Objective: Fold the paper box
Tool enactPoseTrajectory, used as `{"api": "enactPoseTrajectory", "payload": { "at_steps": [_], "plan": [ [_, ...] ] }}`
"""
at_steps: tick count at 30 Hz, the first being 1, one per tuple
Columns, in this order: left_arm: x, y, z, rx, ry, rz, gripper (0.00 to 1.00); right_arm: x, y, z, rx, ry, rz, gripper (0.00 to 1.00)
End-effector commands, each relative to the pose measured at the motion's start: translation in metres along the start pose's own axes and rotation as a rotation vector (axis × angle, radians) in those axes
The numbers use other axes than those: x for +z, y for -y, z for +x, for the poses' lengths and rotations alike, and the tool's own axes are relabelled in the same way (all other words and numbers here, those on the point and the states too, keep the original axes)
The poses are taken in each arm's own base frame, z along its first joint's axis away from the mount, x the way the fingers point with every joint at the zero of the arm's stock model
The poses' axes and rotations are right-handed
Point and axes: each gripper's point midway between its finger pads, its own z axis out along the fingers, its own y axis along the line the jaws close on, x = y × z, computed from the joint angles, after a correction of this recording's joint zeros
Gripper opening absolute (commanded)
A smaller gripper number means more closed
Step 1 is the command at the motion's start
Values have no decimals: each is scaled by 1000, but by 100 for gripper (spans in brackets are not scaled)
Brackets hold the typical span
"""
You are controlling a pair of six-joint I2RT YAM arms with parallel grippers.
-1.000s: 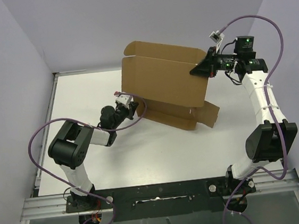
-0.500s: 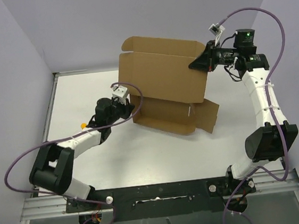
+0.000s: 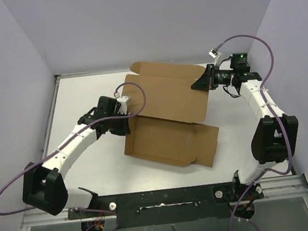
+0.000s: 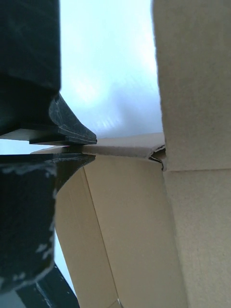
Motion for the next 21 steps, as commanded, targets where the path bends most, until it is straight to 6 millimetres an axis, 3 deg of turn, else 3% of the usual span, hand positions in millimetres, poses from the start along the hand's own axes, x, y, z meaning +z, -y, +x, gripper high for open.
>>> {"api": "enactPoseTrajectory", "payload": {
  "at_steps": [1,6,12,18,21],
  "plan": [
    [3,13,14,-31,-154,17,0,9,27,-14,-59,84,44,0],
    [24,8,25,7,-254,-44,0,15,40,-1,-9,65,33,0],
    [47,9,37,43,-306,-126,24,21,49,10,30,49,27,0],
    [56,9,51,44,-331,-160,28,21,51,13,39,47,24,0],
    [56,9,54,33,-325,-166,35,21,50,14,40,46,24,0]
  ]
}}
